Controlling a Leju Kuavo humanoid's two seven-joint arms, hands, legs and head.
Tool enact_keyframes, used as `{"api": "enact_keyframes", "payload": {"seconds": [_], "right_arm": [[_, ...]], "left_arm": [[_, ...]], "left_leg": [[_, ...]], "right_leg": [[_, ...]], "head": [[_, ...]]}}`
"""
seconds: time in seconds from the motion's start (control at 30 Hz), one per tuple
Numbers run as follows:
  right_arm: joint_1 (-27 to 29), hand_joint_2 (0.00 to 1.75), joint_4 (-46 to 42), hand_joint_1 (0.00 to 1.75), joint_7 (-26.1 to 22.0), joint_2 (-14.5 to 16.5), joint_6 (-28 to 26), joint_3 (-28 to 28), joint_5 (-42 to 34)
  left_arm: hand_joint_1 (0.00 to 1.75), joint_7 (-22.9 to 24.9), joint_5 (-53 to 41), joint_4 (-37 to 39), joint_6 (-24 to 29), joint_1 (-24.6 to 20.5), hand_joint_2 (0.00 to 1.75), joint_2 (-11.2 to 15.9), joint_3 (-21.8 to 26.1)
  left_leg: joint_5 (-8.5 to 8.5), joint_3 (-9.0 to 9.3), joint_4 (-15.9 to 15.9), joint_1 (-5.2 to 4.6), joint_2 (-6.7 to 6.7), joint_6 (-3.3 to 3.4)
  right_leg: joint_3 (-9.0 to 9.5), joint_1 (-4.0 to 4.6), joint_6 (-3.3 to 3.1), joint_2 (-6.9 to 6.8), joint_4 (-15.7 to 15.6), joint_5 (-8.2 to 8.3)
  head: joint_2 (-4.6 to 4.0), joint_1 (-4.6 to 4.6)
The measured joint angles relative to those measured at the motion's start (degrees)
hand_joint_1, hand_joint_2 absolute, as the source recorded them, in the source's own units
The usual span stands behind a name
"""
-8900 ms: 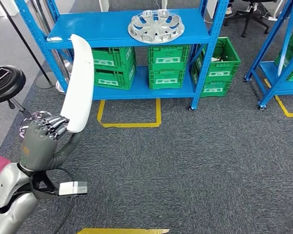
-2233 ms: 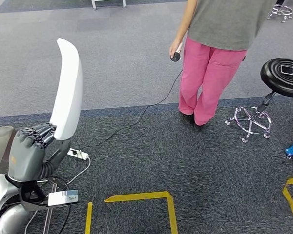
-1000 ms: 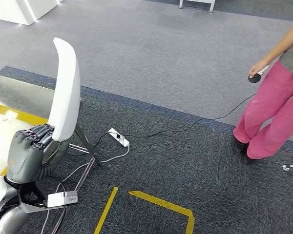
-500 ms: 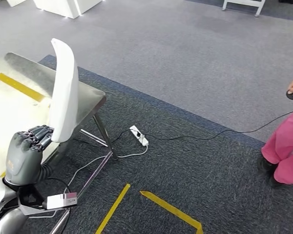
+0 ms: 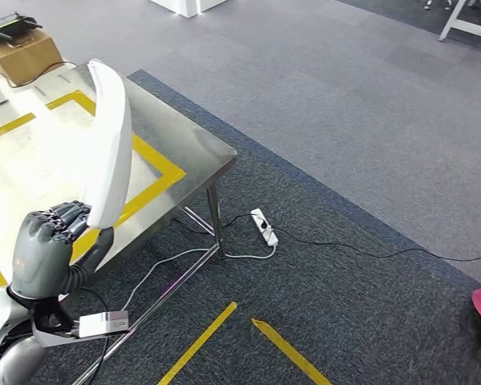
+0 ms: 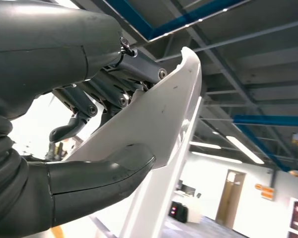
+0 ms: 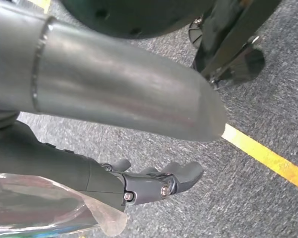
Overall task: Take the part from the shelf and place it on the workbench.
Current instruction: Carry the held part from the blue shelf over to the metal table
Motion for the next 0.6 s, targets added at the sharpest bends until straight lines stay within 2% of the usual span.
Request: {"api": "enact_keyframes", "payload": {"seconds": [0.03,0.07,0.1,0.13,0.17,0.2,0.23,0.3,0.33,0.37,0.43,0.47,0.5,0.53,0.57,0.6], "right_arm": [[0.1,0.0,0.0,0.0,0.0,0.0,0.0,0.0,0.0],[0.1,0.0,0.0,0.0,0.0,0.0,0.0,0.0,0.0],[0.2,0.0,0.0,0.0,0.0,0.0,0.0,0.0,0.0],[0.2,0.0,0.0,0.0,0.0,0.0,0.0,0.1,0.0],[0.1,0.0,0.0,0.0,0.0,0.0,0.0,0.1,0.0],[0.1,0.0,0.0,0.0,0.0,0.0,0.0,0.1,0.0],[0.1,0.0,0.0,0.0,0.0,0.0,0.0,0.2,0.0],[0.2,0.0,0.0,0.0,0.0,0.0,-0.1,0.2,0.0],[0.2,0.0,0.0,0.0,0.0,0.0,-0.1,0.3,0.0],[0.1,0.0,0.0,0.0,0.0,0.1,-0.1,0.3,0.0],[0.2,0.0,0.0,0.0,0.0,0.1,-0.1,0.4,0.0],[0.2,0.0,0.0,0.0,0.0,0.1,-0.1,0.4,0.0],[0.2,0.0,0.0,0.0,0.0,0.1,-0.1,0.4,0.0],[0.2,0.0,0.0,0.0,0.0,0.1,-0.1,0.4,0.0],[0.2,0.0,0.0,0.0,0.0,0.1,-0.1,0.4,0.0],[0.2,0.0,0.0,0.0,0.0,0.1,-0.1,0.4,0.0]], "left_arm": [[1.75,0.0,0.0,0.0,0.0,0.0,1.75,0.0,-0.1],[1.75,0.0,0.0,0.0,0.0,0.0,1.75,0.0,-0.1],[1.75,0.0,0.0,0.0,0.0,0.0,1.75,0.0,-0.1],[1.75,0.0,0.0,0.0,0.0,0.0,1.75,0.0,-0.1],[1.75,0.0,0.0,0.0,0.0,0.0,1.75,0.0,-0.1],[1.75,0.0,0.0,0.0,0.0,0.0,1.75,0.0,-0.1],[1.75,0.0,0.0,0.0,0.0,0.0,1.75,0.0,-0.1],[1.75,0.0,0.0,0.0,-0.1,0.0,1.75,0.0,-0.1],[1.75,0.0,0.0,0.0,0.0,0.0,1.75,0.1,-0.1],[1.75,0.0,0.0,0.0,0.0,0.0,1.75,0.1,-0.1],[1.75,0.0,0.0,0.0,0.0,-0.2,1.75,0.1,-0.1],[1.75,0.0,0.0,0.0,-0.1,-0.1,1.75,0.1,-0.1],[1.75,0.0,0.0,0.0,-0.1,-0.1,1.75,0.1,-0.1],[1.75,0.0,0.0,0.0,-0.1,0.0,1.75,0.1,-0.1],[1.75,0.0,0.0,0.0,-0.1,0.0,1.75,0.1,-0.1],[1.75,0.0,0.0,0.0,-0.1,0.0,1.75,0.1,-0.1]], "left_leg": [[-0.05,0.08,0.0,0.0,-0.86,-0.01],[-0.13,0.2,0.1,0.03,-1.72,-0.08],[-0.27,0.32,0.2,0.08,-2.51,-0.22],[-0.45,0.34,0.4,0.06,-3.24,-0.46],[-0.62,0.24,0.6,0.09,-3.97,-0.75],[-0.68,0.07,0.8,0.15,-4.61,-1.08],[-0.64,-0.12,0.8,0.24,-5.26,-1.42],[-0.51,-0.3,0.8,0.5,-6.3,-2.0],[-0.85,-0.5,1.2,0.46,-5.7,-2.26],[-1.78,-1.19,2.8,0.39,-4.34,-2.55],[-4.96,-4.22,9.2,0.38,-0.72,-3.12],[-6.5,-6.15,13.1,0.53,0.29,-3.36],[-7.26,-7.57,15.8,0.68,0.74,-3.52],[-6.91,-8.07,16.7,0.79,0.96,-3.62],[-5.45,-7.4,15.2,0.85,1.21,-3.63],[-3.26,-5.71,11.8,0.86,1.83,-3.54]], "right_leg": [[-0.71,0.01,0.03,0.14,0.2,0.97],[-0.29,-0.03,0.0,0.34,-1.8,3.01],[1.02,-0.13,-0.03,1.0,-5.6,5.57],[2.54,-0.29,-0.08,2.4,-9.4,7.4],[3.96,-0.45,-0.18,3.66,-12.5,8.5],[4.9,-0.51,-0.34,4.62,-14.3,8.84],[5.37,-0.47,-0.59,4.96,-14.8,8.56],[5.86,-0.42,-1.19,3.66,-15.2,8.68],[6.1,-0.5,-1.54,2.95,-15.4,8.7],[6.34,-0.61,-1.87,2.14,-15.6,8.68],[6.71,-0.56,-2.44,0.5,-15.8,8.41],[6.81,-0.48,-2.58,-0.37,-15.8,8.26],[6.92,-0.43,-2.63,-1.19,-15.7,8.1],[7.07,-0.4,-2.62,-2.02,-15.7,7.93],[7.3,-0.4,-2.54,-2.8,-15.7,7.74],[7.62,-0.4,-2.42,-3.54,-15.7,7.52]], "head": [[0.01,0.01],[0.01,-0.01],[0.0,0.0],[0.0,0.01],[-0.01,-0.03],[-0.01,-0.03],[-0.01,-0.07],[0.0,-0.06],[0.01,-0.24],[0.01,-0.46],[0.01,-0.94],[0.0,-1.0],[-0.01,-1.0],[-0.01,-1.0],[-0.01,-1.01],[-0.01,-1.01]]}}
